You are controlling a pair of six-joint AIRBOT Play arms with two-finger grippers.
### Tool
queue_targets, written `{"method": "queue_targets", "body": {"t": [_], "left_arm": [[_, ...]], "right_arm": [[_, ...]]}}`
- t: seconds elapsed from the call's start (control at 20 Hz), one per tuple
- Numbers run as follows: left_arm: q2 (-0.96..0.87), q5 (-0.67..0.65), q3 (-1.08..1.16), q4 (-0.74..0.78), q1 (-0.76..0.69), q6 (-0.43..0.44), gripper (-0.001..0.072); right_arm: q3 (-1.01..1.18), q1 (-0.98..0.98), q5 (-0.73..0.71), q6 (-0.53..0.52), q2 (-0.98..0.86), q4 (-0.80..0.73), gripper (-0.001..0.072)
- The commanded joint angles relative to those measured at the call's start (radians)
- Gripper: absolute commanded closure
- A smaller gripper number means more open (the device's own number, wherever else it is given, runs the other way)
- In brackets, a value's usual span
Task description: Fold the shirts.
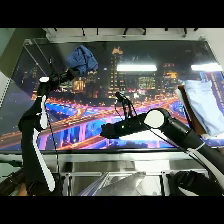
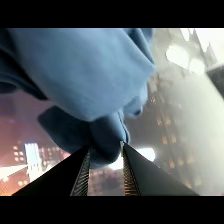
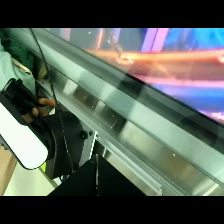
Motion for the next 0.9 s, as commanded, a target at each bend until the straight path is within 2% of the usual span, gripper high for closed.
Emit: {"method": "queue_targets", "body": {"t": [0.0,0.25,0.35,0.4,0.45,0.55,0.6,0.65,0.7,0.75,0.85], "left_arm": [[-0.005,-0.010,0.022,0.056,-0.005,-0.018,0.0701],[0.026,0.028,-0.048,0.011,-0.004,0.002,0.0699],[0.097,0.068,-0.166,-0.004,0.002,0.072,0.0700],[0.128,0.077,-0.203,-0.003,0.002,0.146,0.0700],[0.150,0.048,-0.214,-0.001,0.004,0.192,0.0701],[0.149,-0.053,-0.172,0.004,0.015,0.175,0.0698],[0.147,-0.046,-0.164,0.006,0.015,0.154,0.0650],[0.147,-0.013,-0.164,0.019,0.015,0.124,0.0321],[0.147,0.018,-0.164,0.093,0.015,0.061,0.0076],[0.147,0.012,-0.164,0.167,0.015,0.029,0.0001],[0.142,0.019,-0.164,0.258,0.004,0.003,0.0002]], "right_arm": [[0.000,0.000,0.032,0.000,0.006,0.047,0.0690],[0.000,-0.003,0.035,-0.008,0.018,0.045,0.0690],[0.000,-0.003,0.035,-0.032,0.018,0.042,0.0690],[0.000,-0.002,0.035,-0.034,0.018,0.042,0.0690],[0.000,-0.002,0.036,-0.034,0.018,0.042,0.0689],[0.000,-0.002,0.037,-0.066,0.018,0.043,0.0690],[0.000,-0.002,0.039,-0.072,0.018,0.042,0.0690],[0.000,-0.002,0.039,-0.072,0.017,0.043,0.0690],[0.000,-0.003,0.039,-0.073,0.018,0.042,0.0690],[0.000,-0.002,0.043,-0.075,0.018,0.042,0.0690],[0.000,-0.002,0.069,-0.086,0.016,0.042,0.0689]]}}
